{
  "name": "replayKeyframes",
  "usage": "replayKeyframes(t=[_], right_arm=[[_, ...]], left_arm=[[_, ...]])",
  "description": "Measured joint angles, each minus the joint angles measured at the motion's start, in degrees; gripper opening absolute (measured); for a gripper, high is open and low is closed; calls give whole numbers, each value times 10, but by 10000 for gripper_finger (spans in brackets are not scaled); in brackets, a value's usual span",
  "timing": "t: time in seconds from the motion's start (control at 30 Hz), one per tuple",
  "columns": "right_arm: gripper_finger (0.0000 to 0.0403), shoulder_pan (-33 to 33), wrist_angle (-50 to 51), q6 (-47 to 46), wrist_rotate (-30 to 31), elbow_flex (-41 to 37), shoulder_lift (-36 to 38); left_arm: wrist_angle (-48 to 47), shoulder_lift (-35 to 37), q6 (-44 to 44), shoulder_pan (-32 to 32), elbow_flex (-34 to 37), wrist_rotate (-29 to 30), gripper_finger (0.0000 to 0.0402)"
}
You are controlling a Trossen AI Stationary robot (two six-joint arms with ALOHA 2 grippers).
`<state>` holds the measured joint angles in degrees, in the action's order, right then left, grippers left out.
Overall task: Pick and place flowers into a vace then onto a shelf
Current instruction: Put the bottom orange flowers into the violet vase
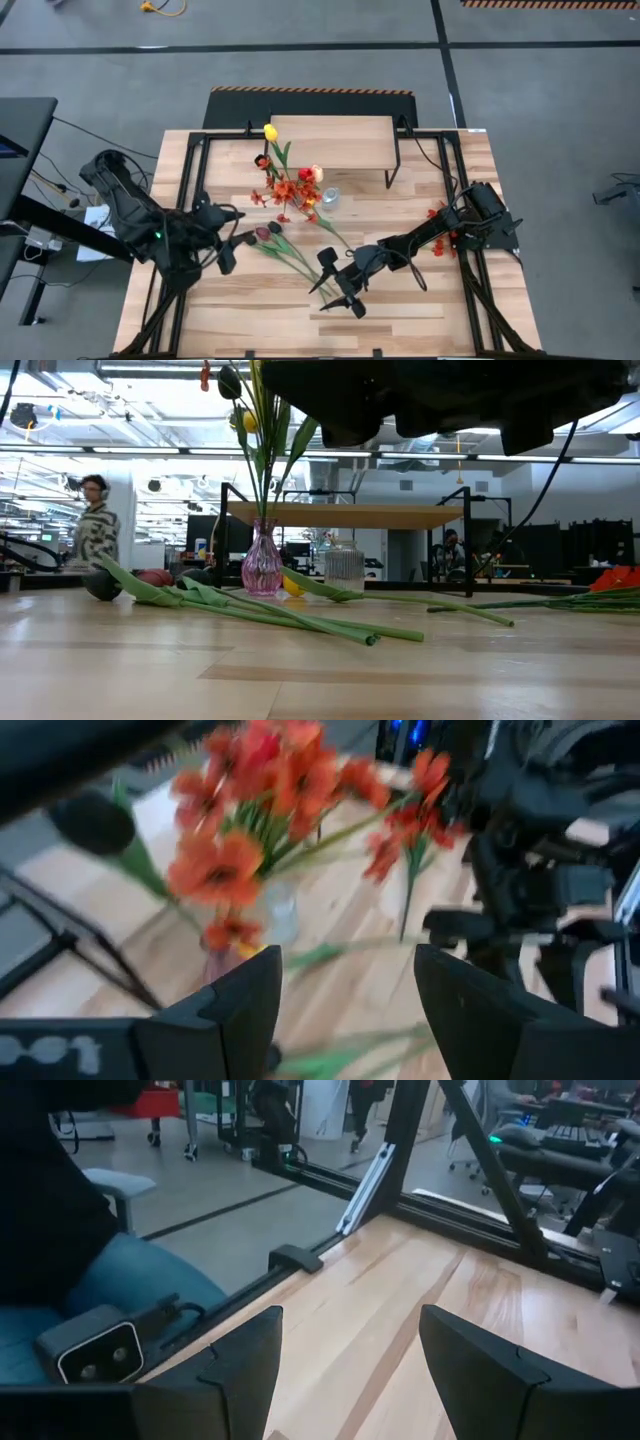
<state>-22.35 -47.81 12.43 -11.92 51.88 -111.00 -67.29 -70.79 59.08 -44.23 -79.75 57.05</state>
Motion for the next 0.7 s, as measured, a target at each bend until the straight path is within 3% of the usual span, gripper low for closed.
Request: replayKeyframes(t=[0.23, 0.4, 0.5, 0.7], right_arm=[[228, 0, -7, -20, 0, 0, 0], [228, 0, -4, -24, 0, 0, 0], [228, -1, 4, -24, 0, 0, 0], [228, -1, 7, -67, 0, 0, 0]], left_arm=[[63, -34, -100, -5, 1, 59, 217], [68, -51, -87, -3, 1, 74, 202], [64, -60, -64, -8, 1, 57, 162], [63, -73, -16, -33, 1, 39, 41]])
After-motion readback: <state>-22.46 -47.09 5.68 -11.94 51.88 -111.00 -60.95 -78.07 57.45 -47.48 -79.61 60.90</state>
